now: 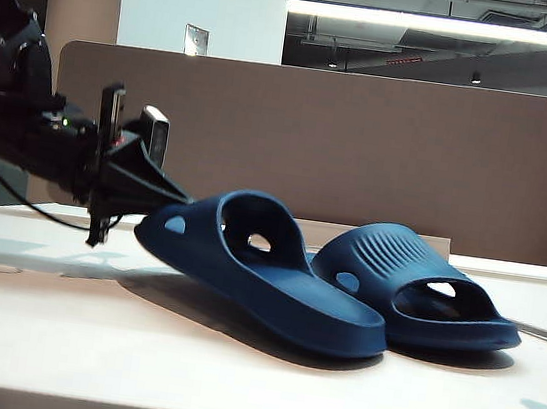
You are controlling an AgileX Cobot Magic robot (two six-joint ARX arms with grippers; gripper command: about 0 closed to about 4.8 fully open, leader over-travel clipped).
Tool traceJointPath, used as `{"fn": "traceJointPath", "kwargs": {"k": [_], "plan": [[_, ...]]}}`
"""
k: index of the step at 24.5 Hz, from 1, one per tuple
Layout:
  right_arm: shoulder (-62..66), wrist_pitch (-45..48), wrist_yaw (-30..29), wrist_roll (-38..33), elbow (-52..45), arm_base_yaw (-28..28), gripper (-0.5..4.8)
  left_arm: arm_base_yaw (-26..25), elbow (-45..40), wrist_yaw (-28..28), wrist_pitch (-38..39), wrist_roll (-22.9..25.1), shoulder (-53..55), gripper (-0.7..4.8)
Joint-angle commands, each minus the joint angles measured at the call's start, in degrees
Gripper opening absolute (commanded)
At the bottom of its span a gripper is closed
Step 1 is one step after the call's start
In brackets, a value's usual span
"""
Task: Interlock the pair of blue slippers on the table with their fronts facing up.
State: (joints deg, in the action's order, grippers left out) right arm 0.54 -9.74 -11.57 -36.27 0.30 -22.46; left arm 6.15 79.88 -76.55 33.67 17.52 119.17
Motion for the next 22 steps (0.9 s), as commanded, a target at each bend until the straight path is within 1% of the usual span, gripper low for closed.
{"fn": "traceJointPath", "kwargs": {"k": [1,4,7,12,15,22], "plan": [[0.02,1.99,0.11,-1.84,0.24,-0.07,-0.01,-0.15,1.29,-0.85,-0.55,-0.11,-2.73,-0.06],[0.02,3.17,0.68,-3.23,0.24,-0.07,-0.01,-0.15,2.38,0.42,-0.57,-0.15,-6.03,-0.06],[0.02,3.78,2.6,-4.55,0.24,-0.07,0.0,-0.15,3.19,2.51,-0.55,-0.15,-9.9,-0.06],[0.07,3.54,6.8,-9.31,0.24,-0.07,0.0,-0.2,3.28,10.12,0.59,-0.17,-16.87,-0.06],[0.07,3.54,8.59,-12.22,0.24,-0.07,0.01,-1.01,3.23,13.18,2.36,-0.17,-19.78,-0.06],[0.96,2.71,8.92,-17.46,0.24,-0.07,0.14,-3.06,3.19,17.22,7.04,-0.11,-22.49,-0.06]]}}
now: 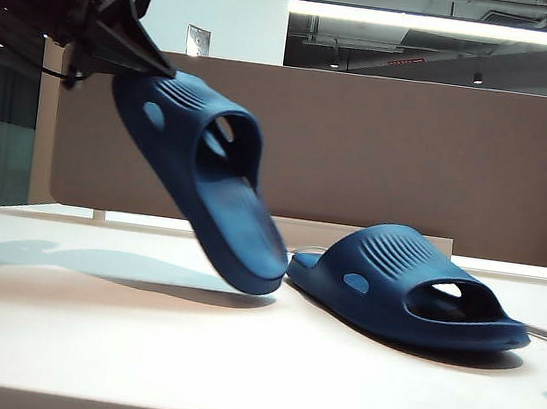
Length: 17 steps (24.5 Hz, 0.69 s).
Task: Interlock the pair of blue slippers on the table with their fronts facing up.
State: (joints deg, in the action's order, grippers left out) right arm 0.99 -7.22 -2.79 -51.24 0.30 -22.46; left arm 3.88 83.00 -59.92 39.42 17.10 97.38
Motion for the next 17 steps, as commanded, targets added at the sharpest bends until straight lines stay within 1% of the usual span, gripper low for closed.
{"fn": "traceJointPath", "kwargs": {"k": [1,4,6,8,11,15,17], "plan": [[0.94,0.13,0.09,-2.99,0.24,-0.11,0.14,-1.31,0.07,0.7,1.75,0.28,-0.74,-0.06],[2.03,0.22,0.09,-2.67,0.59,-0.11,0.14,-2.16,-0.02,0.85,2.54,0.26,-0.79,-0.06],[2.58,0.37,0.33,-1.14,0.96,-0.11,0.13,-2.21,-0.35,0.87,2.54,0.26,-0.81,-0.06],[3.17,1.68,0.72,0.61,1.4,-0.09,0.13,-2.21,-0.7,0.9,2.49,0.31,-0.81,-0.06],[4.37,5.16,1.38,0.66,2.45,-0.11,0.13,-2.16,-1.27,0.76,1.99,0.26,-0.81,-0.06],[8.07,5.31,0.5,1.05,5.77,-0.13,0.13,-2.1,-1.31,0.79,1.88,0.24,-0.81,-0.06],[11.76,4.96,-0.5,2.93,8.48,-0.13,0.13,-2.21,-1.31,0.79,1.77,0.2,-0.81,-0.06]]}}
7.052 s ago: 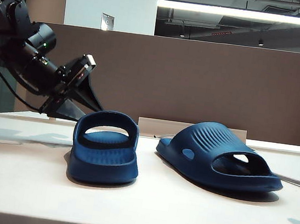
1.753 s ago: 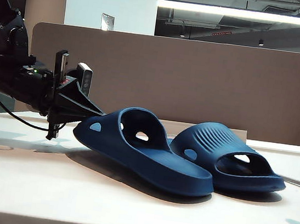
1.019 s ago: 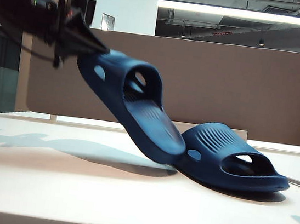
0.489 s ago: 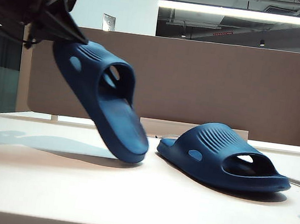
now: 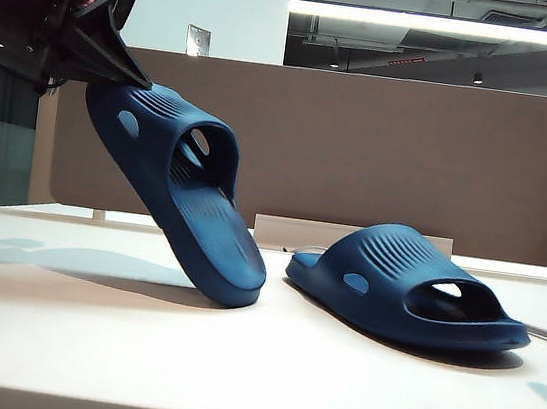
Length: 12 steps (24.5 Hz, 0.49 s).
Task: Interlock the pair of blue slippers on the table with their fronts facing up.
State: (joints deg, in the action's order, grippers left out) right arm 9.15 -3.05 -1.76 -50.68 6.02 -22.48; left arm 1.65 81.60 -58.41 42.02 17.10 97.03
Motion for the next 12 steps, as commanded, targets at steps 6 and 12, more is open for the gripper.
{"fn": "traceJointPath", "kwargs": {"k": [6,12], "plan": [[18.27,-4.11,-0.72,12.87,14.56,-0.09,0.12,0.02,0.09,-0.72,-1.09,0.07,-0.46,-0.06],[40.0,0.57,-6.34,1.55,21.07,-0.04,0.13,0.04,0.09,-0.77,-1.42,-0.2,-0.46,-0.06]]}}
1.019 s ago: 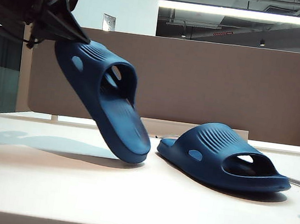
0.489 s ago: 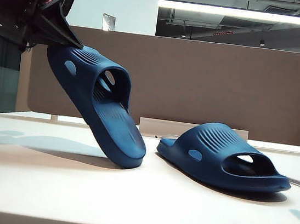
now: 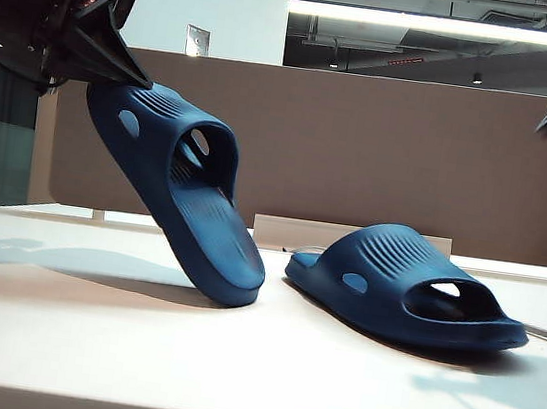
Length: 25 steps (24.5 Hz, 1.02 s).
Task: Interlock the pair of blue slippers on the table with their fronts facing up.
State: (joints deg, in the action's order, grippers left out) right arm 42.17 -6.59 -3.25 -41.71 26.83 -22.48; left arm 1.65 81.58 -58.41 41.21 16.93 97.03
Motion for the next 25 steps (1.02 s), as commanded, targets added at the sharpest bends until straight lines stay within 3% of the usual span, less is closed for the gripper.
{"fn": "traceJointPath", "kwargs": {"k": [1,3,5,10,25], "plan": [[12.26,8.57,-7.56,-9.88,0.26,-0.11,0.18,0.04,0.11,-0.83,-0.63,0.0,-0.46,-0.06],[19.06,15.21,-10.54,-13.73,0.26,-0.13,0.74,0.04,0.11,-0.94,-0.63,0.0,-0.46,-0.06],[23.04,19.78,-11.52,-17.86,0.24,-0.11,0.79,0.07,0.11,-0.96,-0.83,-0.07,-0.46,-0.06],[23.65,20.48,-10.6,-24.44,0.22,-0.09,1.19,0.07,0.11,-0.98,-2.08,-1.09,-0.44,-0.06],[23.67,15.3,-7.13,-26.05,-1.14,-0.11,1.49,0.07,0.13,-1.97,-5.29,-3.89,-0.44,-0.06]]}}
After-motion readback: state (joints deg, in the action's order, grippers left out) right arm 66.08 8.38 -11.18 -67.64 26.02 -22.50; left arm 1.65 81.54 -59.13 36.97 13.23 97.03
